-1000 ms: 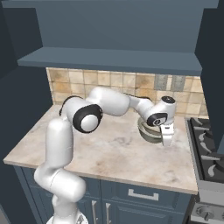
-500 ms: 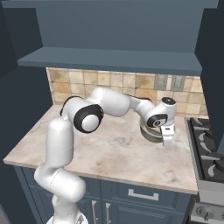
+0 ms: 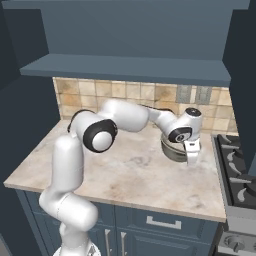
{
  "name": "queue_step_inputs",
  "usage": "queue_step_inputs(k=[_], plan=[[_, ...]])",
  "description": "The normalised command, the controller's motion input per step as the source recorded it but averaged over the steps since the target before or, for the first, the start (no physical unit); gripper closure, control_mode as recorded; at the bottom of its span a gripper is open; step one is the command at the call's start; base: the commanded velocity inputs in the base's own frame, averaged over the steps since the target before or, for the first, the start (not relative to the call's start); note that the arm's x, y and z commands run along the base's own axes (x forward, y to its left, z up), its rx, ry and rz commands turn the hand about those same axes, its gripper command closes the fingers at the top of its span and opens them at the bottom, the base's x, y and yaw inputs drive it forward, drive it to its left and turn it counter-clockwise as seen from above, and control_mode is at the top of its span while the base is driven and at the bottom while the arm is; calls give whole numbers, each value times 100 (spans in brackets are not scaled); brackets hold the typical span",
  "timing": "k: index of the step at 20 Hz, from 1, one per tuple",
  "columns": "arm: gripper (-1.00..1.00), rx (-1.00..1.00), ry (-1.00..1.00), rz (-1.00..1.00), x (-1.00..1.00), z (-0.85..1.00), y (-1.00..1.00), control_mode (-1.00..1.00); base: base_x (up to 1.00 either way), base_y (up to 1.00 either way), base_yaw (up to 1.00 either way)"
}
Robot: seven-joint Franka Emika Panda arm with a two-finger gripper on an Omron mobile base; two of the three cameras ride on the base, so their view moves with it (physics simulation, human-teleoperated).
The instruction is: Pick up the bowls on the counter and stack them on top of one another in the open cabinet. Place the smaller bowl on top of the larger bowl.
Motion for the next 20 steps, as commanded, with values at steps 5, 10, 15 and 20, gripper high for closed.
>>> queue_step_inputs(k=[5,10,15,20], plan=[[100,0,0,0,0,66,1,-100,0,0,0],[100,0,0,1,-12,87,5,-100,0,0,0],[100,0,-1,9,-46,74,6,-100,0,0,0],[100,-1,-1,15,-51,68,26,-100,0,0,0]])
